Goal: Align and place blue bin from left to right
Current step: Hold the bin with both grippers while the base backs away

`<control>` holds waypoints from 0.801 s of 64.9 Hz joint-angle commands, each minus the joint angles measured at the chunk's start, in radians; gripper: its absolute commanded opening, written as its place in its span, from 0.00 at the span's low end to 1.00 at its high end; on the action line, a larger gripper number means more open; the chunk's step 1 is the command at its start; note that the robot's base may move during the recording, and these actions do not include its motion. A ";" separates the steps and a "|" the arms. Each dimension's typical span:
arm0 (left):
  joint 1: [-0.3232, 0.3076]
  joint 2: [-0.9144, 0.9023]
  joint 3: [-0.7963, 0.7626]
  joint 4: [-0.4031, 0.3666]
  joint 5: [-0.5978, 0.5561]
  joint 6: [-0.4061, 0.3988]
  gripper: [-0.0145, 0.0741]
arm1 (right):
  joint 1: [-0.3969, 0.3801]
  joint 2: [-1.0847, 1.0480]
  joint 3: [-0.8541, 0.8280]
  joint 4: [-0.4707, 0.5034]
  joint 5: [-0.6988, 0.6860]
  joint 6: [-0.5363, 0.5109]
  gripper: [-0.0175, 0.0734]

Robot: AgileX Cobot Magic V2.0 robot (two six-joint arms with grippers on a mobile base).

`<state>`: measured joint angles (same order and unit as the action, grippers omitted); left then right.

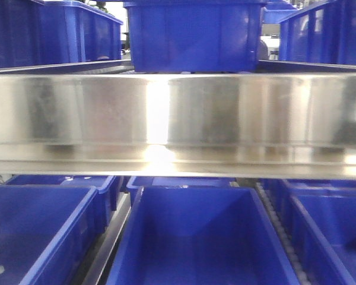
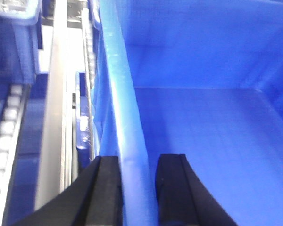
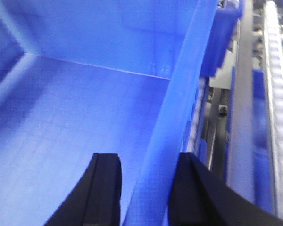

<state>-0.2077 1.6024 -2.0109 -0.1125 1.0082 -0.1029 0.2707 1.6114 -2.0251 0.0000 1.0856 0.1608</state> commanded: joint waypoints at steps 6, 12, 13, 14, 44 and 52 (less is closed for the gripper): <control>-0.008 -0.015 -0.018 -0.084 -0.091 0.012 0.04 | -0.001 -0.011 -0.010 0.000 -0.084 0.017 0.12; -0.008 -0.013 -0.018 -0.084 -0.091 0.012 0.04 | -0.001 -0.011 -0.010 0.000 -0.084 0.017 0.12; -0.008 -0.013 -0.018 -0.084 -0.091 0.012 0.04 | -0.001 -0.011 -0.010 0.000 -0.084 0.017 0.12; -0.008 -0.013 -0.018 -0.084 -0.091 0.012 0.04 | -0.001 -0.011 -0.010 0.000 -0.084 0.017 0.12; -0.008 -0.011 -0.018 -0.084 -0.091 0.012 0.04 | -0.001 -0.011 -0.010 0.000 -0.086 0.017 0.12; -0.008 -0.011 -0.018 -0.084 -0.091 0.012 0.04 | -0.001 -0.011 -0.010 0.000 -0.086 0.017 0.12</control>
<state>-0.2077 1.6171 -2.0109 -0.1230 0.9962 -0.1048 0.2707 1.6129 -2.0251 -0.0072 1.0856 0.1647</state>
